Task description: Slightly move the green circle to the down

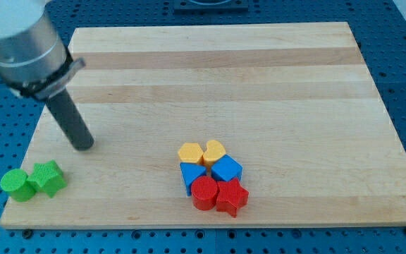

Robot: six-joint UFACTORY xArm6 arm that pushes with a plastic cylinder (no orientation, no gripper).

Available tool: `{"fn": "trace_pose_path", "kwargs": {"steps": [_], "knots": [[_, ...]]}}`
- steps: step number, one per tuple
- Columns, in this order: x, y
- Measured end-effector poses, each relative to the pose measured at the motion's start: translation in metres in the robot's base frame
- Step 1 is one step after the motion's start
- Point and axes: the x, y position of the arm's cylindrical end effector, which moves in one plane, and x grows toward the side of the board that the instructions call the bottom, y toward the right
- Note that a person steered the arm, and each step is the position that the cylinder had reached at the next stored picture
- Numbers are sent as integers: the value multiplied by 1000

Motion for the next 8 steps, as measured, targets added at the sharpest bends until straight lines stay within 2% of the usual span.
{"fn": "trace_pose_path", "kwargs": {"steps": [1, 3, 4, 6, 8], "knots": [[-1, -77], [9, -85], [36, -85], [39, -85], [60, -85]]}}
